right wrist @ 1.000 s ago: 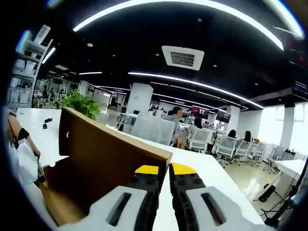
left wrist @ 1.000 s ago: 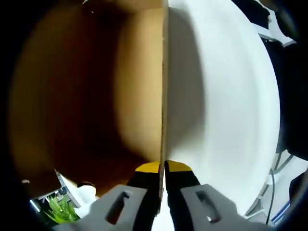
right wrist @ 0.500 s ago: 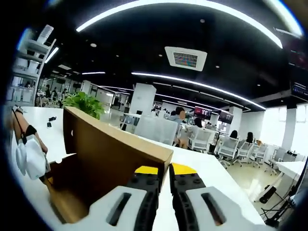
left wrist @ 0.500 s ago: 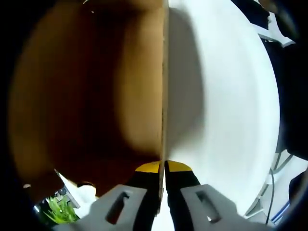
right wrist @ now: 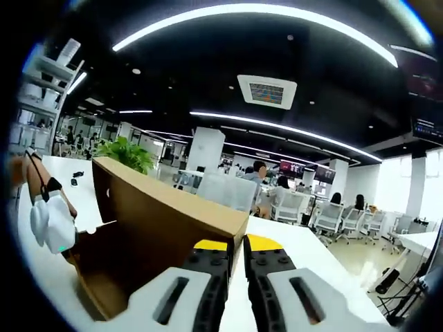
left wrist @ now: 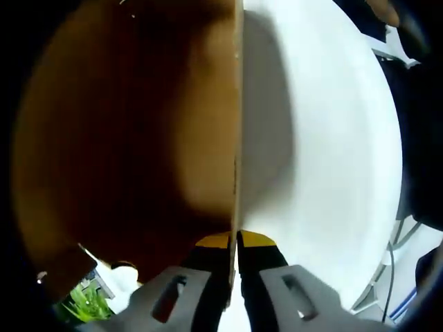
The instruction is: Operate the shoe box by opening the lid, removing the specified soft item, and placing it in the target area until the item is outside and the box remains undamaged.
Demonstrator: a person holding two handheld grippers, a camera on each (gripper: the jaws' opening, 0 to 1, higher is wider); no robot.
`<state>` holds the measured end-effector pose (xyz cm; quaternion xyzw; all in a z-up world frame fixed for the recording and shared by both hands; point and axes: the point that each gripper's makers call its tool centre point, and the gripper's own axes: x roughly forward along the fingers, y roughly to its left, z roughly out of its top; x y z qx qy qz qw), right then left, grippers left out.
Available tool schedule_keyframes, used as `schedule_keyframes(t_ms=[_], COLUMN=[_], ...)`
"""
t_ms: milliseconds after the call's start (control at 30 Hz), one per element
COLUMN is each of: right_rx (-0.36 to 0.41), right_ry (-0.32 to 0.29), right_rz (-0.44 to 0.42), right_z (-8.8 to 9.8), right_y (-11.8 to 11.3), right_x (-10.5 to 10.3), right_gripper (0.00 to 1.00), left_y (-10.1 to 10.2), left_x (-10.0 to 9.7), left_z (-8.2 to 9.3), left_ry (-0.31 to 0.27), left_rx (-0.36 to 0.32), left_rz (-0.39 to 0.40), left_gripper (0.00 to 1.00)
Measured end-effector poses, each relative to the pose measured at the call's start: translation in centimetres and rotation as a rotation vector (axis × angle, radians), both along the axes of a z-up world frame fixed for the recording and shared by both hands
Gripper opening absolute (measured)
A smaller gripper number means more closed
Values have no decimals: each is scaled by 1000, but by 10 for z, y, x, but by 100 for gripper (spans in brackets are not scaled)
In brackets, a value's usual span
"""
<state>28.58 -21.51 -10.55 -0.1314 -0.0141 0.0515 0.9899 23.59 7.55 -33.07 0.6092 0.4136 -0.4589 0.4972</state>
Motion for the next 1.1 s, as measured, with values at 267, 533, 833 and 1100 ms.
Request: schedule_keyframes(t_ms=[267, 533, 833, 1100], right_rx=[6, 4, 27, 14], right_ry=[-12, -32, -61, -86], right_rz=[19, 29, 41, 44], right_z=[-3, -8, -14, -19], right_y=[1, 4, 4, 6], right_x=[-7, -18, -24, -32], right_gripper=[5, 5, 6, 6], left_y=[0, -1, -1, 1], left_x=[0, 2, 0, 1], left_z=[0, 0, 0, 0], left_ry=[4, 4, -4, -8], left_rx=[5, 8, 32, 35], left_rz=[-1, -1, -2, -4], left_gripper=[2, 2, 2, 2])
